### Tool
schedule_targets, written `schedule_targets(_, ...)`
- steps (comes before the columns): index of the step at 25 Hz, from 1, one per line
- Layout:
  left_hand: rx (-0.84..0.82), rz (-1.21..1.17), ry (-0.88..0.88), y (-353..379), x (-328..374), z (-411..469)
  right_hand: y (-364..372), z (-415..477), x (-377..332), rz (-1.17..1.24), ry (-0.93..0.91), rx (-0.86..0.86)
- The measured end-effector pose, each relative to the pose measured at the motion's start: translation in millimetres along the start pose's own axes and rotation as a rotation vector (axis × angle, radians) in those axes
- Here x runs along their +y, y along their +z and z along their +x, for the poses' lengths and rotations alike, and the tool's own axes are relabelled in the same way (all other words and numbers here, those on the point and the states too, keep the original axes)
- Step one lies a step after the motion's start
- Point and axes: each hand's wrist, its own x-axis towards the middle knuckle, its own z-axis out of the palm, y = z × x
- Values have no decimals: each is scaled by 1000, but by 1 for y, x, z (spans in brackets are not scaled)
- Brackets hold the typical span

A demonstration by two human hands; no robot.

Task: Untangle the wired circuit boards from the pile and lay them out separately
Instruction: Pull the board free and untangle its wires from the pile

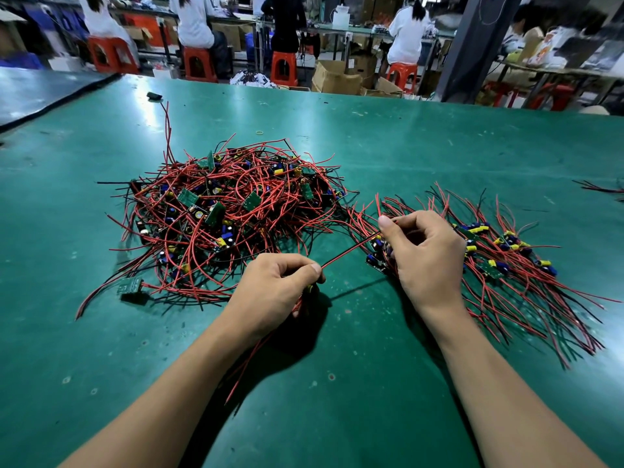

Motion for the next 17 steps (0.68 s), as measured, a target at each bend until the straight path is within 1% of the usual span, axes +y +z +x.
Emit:
schedule_targets(5,-18,7,-9,0,1,0,2,-3,1,-174,-228,73)
schedule_targets(7,-22,-9,-18,0,2,0,1,-3,0,-194,-251,63)
schedule_targets(8,-25,-27,-31,0,2,0,1,-3,-2,-151,-198,40)
schedule_targets(9,-29,-51,-46,-2,2,-1,1,-2,-3,-51,-83,-3)
schedule_targets(12,-55,-101,-77,-5,1,-1,0,1,-12,481,411,-152)
schedule_targets(13,-72,-98,-76,-6,1,-1,-1,3,-12,612,524,-176)
schedule_targets(15,-95,-83,-67,-5,0,-2,-2,6,-13,735,646,-219)
schedule_targets(17,-85,-71,-61,-5,0,-1,-4,8,-13,780,708,-274)
